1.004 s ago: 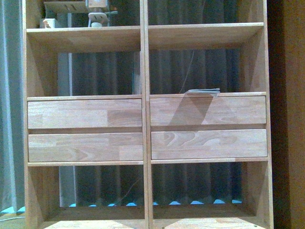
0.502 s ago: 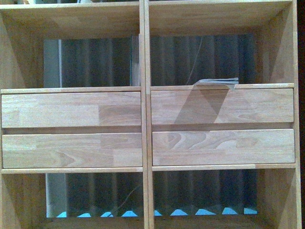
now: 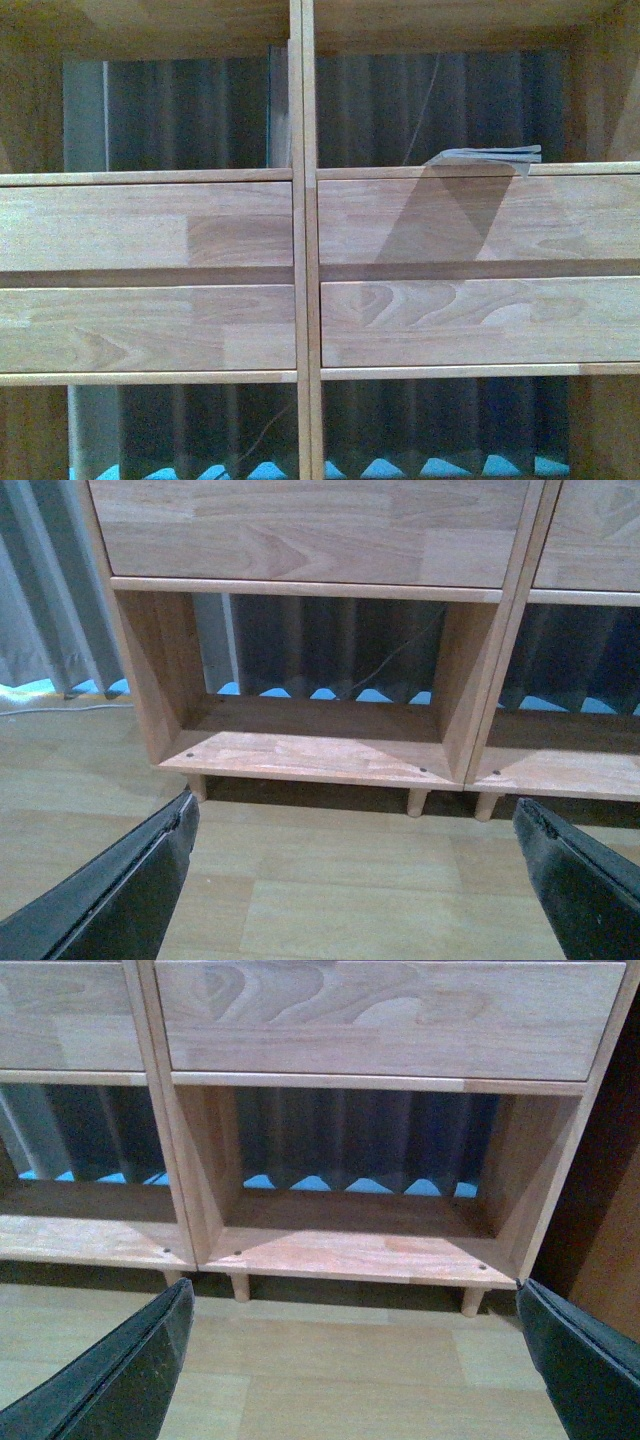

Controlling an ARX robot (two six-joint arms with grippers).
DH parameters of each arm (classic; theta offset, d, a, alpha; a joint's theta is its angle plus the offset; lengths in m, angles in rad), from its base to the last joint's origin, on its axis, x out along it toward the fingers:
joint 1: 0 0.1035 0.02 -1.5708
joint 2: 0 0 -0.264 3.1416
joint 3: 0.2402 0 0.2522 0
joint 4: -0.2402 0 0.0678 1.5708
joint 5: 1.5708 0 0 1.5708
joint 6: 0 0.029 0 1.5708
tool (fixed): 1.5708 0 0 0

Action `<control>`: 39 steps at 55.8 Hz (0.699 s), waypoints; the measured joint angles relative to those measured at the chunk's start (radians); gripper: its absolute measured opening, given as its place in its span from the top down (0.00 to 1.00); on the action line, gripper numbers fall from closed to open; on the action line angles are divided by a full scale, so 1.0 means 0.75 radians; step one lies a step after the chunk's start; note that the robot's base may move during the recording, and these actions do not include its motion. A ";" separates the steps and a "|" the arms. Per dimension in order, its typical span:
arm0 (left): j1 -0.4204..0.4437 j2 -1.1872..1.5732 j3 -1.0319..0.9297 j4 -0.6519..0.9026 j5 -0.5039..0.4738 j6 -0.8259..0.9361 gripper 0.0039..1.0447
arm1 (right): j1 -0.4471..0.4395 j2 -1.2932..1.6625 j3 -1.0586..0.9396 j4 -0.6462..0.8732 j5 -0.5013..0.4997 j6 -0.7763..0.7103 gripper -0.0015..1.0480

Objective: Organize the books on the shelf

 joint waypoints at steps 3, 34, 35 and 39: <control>0.000 0.000 0.000 0.000 0.000 0.000 0.07 | 0.000 0.000 0.000 0.000 -0.001 0.000 0.07; 0.000 0.003 0.000 0.000 0.001 0.001 0.07 | 0.000 0.001 0.000 0.000 0.000 0.000 0.07; 0.000 0.003 0.000 0.000 0.001 0.000 0.07 | 0.000 0.001 0.000 0.000 0.002 0.000 0.07; 0.000 0.002 0.000 0.000 0.001 0.000 0.07 | 0.000 0.001 0.000 0.000 0.001 0.000 0.07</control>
